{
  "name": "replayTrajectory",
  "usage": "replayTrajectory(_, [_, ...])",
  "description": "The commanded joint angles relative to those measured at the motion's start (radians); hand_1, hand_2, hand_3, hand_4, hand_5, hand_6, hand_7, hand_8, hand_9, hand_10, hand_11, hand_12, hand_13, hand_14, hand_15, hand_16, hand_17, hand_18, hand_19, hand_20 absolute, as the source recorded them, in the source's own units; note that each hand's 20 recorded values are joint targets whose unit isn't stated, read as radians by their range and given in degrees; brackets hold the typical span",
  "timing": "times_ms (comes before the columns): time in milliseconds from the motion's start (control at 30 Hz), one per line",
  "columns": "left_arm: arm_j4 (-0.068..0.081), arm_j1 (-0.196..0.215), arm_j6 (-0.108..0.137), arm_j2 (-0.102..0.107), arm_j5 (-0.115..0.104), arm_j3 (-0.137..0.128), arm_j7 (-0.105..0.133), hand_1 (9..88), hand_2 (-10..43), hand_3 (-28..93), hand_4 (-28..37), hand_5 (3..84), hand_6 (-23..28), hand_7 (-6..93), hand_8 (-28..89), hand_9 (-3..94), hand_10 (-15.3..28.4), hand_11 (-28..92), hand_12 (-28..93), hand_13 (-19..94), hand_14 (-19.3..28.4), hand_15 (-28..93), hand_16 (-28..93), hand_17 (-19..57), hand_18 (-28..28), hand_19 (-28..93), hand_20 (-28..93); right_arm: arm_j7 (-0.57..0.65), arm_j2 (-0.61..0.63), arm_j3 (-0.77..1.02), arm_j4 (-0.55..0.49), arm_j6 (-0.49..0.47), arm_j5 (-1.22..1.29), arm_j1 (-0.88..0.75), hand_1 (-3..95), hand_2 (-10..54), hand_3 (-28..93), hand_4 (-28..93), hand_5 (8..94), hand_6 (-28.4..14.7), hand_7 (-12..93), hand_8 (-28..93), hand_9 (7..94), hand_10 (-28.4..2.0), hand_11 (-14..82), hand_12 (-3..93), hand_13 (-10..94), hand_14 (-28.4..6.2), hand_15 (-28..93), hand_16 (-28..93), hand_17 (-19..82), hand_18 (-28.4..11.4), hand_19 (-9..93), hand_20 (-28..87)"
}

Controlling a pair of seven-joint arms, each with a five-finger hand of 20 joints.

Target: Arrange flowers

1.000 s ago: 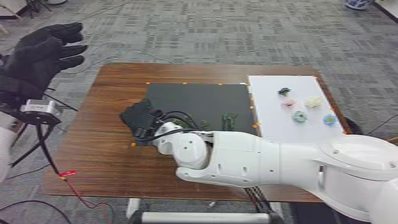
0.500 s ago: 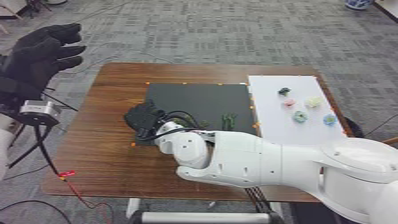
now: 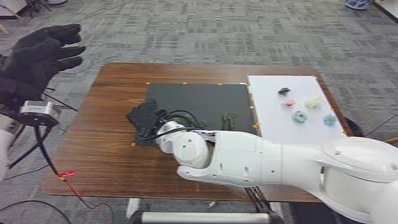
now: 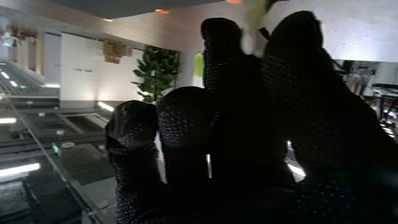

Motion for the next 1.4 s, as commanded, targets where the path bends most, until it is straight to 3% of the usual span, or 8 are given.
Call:
replayTrajectory(33, [-0.006,0.011,-0.004,-0.013,-0.004,-0.009,-0.002,24.0,-5.8,69,-28.3,24.0,2.6,27.4,-12,15.9,10.7,29,15,9,13.8,46,-7,-10.2,20.0,39,12,0.016,0.005,-0.006,-0.01,0.038,0.006,0.02,58.3,-9.5,51,-28,65.4,3.5,27,-6,74.4,-4.5,14.9,23.2,65,-6.0,77,36,34,-19.7,87,57])
replayTrajectory(467, [-0.012,0.034,-0.002,-0.026,-0.004,-0.024,-0.002,24.1,-5.8,69,-28.3,23.9,2.5,27.4,-12,15.9,10.7,29,15,9,13.7,46,-6,-10.2,20.0,39,12,0.004,0.051,0.0,-0.092,0.166,0.013,0.036,58.5,-9.5,46,-28,51.4,0.0,24,-15,57.1,-9.1,19.7,17.5,59,-7.9,79,33,32,-19.9,86,57])
replayTrajectory(600, [-0.022,0.07,-0.002,-0.045,-0.006,-0.053,0.002,24.0,-5.8,69,-28.3,23.9,2.6,27.3,-12,15.8,10.7,29,15,9,13.7,46,-6,-10.2,20.0,39,12,0.003,0.107,0.033,-0.162,0.206,0.0,0.021,34.6,-9.5,84,-28,46.9,-1.4,24,-14,52.7,-10.6,22.2,20.0,57,-8.9,80,31,32,-19.9,87,56])
replayTrajectory(767, [-0.032,0.106,-0.002,-0.062,-0.007,-0.08,0.004,24.0,-5.7,69,-28.3,23.9,2.5,27.3,-12,15.9,10.7,29,15,9,13.8,46,-6,-10.2,20.0,39,12,-0.058,0.201,0.088,-0.257,0.194,0.023,-0.014,39.7,-9.5,90,-28,47.6,0.9,28,-15,52.6,-11.0,33.7,24.4,56,-8.5,78,37,32,-19.7,87,55])
replayTrajectory(900, [-0.035,0.121,-0.001,-0.071,-0.007,-0.091,0.002,24.0,-5.6,69,-28.3,23.9,2.5,27.3,-12,15.9,10.7,29,15,9,13.7,46,-6,-10.2,20.0,39,12,-0.369,0.287,0.345,-0.318,-0.039,0.085,-0.191,43.3,-9.4,89,-28,53.6,3.9,32,-18,52.8,-10.3,37.2,42.0,56,-8.4,75,44,31,-19.2,87,55])
replayTrajectory(1067, [-0.035,0.127,0.0,-0.072,-0.009,-0.096,0.0,23.9,-5.6,69,-28.3,24.0,2.5,27.2,-12,15.9,10.7,29,15,9,13.8,47,-6,-10.2,20.0,39,12,-0.514,0.279,0.468,-0.298,-0.172,0.092,-0.277,39.6,6.8,89,-28,55.8,4.8,24,-15,63.2,-11.5,50.6,66.4,63,-11.6,83,45,35,-21.4,92,58])
replayTrajectory(1300, [-0.027,0.109,-0.003,-0.062,-0.009,-0.08,0.002,23.9,-5.5,69,-28.3,23.9,2.5,27.2,-12,15.9,10.7,29,15,9,13.8,47,-7,-10.3,20.1,39,12,-0.571,0.233,0.532,-0.278,-0.352,0.066,-0.32,24.8,32.1,91,-17,43.7,5.3,17,-13,73.6,-11.7,67.8,40.0,73,-11.0,86,43,44,-22.5,93,71])
replayTrajectory(1400, [-0.026,0.106,-0.004,-0.062,-0.009,-0.078,-0.001,23.9,-5.5,69,-28.3,23.9,2.5,27.2,-12,15.9,10.7,29,15,9,13.7,46,-7,-10.3,20.0,39,12,-0.585,0.221,0.534,-0.27,-0.392,0.041,-0.324,23.8,33.4,92,-16,41.0,5.1,17,-13,76.4,-11.7,69.2,36.7,76,-10.5,87,42,47,-22.6,93,74])
